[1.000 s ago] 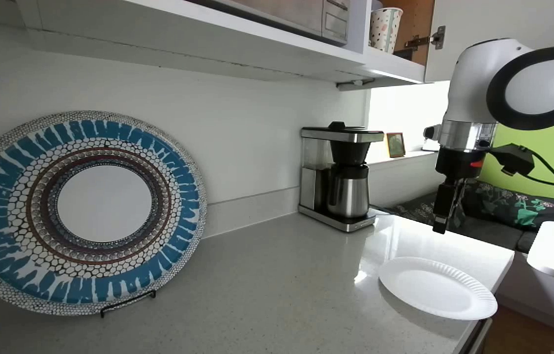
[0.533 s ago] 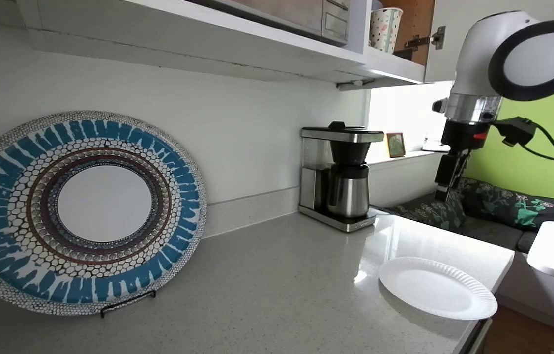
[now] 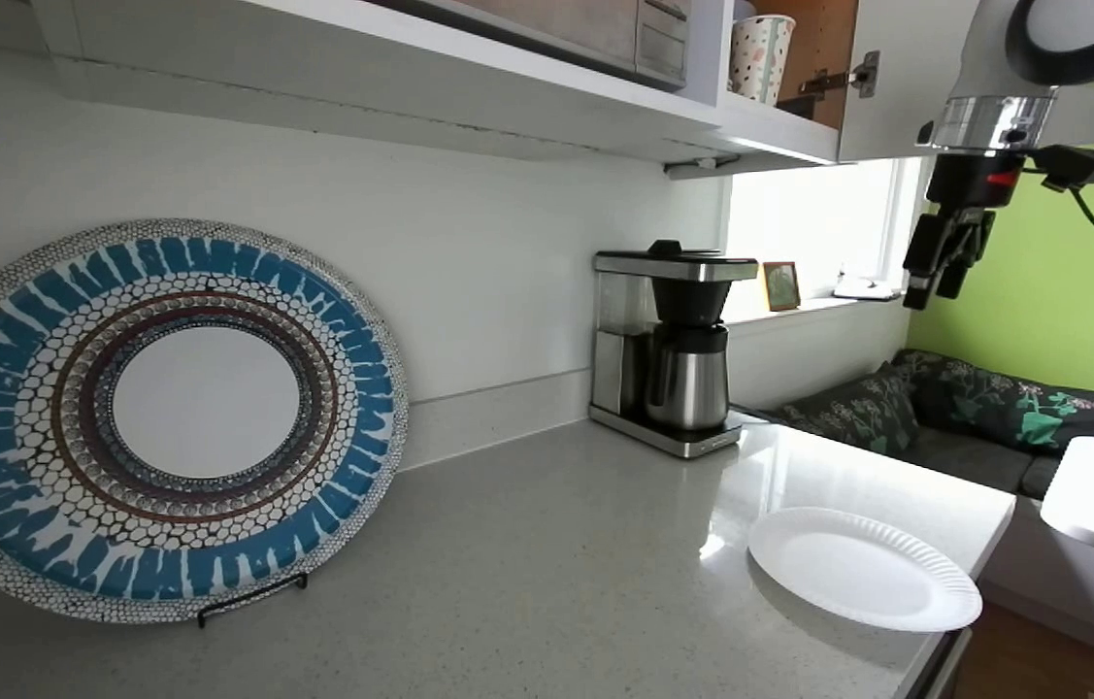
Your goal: Remove the paper cup from the bottom shelf, put it on the table and then put the white plate in the bottom shelf of the cabinet
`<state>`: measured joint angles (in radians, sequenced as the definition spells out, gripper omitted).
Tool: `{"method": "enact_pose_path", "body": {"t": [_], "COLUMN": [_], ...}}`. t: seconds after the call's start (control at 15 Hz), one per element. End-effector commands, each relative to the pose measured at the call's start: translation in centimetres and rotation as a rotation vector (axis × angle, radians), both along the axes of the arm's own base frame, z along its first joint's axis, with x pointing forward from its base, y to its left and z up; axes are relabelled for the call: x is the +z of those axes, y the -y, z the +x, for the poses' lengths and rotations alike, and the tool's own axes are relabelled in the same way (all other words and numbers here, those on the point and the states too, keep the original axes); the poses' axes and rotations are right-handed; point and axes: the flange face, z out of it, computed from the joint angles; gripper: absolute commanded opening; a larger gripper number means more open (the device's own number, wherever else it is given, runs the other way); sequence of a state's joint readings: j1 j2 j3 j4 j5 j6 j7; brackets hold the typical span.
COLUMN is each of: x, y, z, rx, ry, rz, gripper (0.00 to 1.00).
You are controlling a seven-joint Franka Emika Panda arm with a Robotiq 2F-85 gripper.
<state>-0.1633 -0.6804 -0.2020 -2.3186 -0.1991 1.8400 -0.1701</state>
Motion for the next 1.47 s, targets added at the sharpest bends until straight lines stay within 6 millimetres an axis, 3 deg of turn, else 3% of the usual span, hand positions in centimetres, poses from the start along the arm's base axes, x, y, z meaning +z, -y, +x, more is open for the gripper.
{"method": "enact_pose_path", "body": {"t": [0.0,0.27,0.8,1.4], "x": [0.3,0.6,11.3,20.1], "y": [0.1,0.1,4.0,4.3], "z": [0.0,0.2,0.9,2.0], "rx": [-0.002,-0.011,-0.112,-0.307], "ry": [0.003,0.003,0.168,0.119], "rz": [-0.001,0.016,0.005,0.088], "gripper": [1.0,1.0,1.0,1.0]}}
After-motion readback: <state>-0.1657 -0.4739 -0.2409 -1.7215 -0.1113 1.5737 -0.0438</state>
